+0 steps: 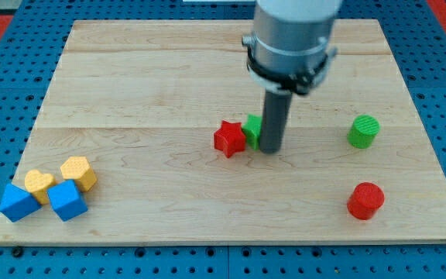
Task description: Push the red circle towards the red star
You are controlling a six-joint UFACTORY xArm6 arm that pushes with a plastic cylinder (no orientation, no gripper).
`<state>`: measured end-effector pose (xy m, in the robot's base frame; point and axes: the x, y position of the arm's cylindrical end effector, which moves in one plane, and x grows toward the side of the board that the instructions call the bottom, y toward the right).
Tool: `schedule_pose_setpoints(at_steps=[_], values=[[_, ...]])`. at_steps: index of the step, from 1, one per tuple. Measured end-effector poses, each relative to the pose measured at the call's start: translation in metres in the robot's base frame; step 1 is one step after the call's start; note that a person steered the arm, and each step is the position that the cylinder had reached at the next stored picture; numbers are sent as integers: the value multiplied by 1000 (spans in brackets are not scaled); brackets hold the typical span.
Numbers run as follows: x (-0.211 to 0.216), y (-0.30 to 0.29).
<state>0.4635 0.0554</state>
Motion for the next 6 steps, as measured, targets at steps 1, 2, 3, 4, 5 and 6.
schedule_pose_setpoints(at_steps=[1,2,3,4,5,6], values=[[-29,-9],[-3,101],[61,167],[113,183],[130,166],[94,105]])
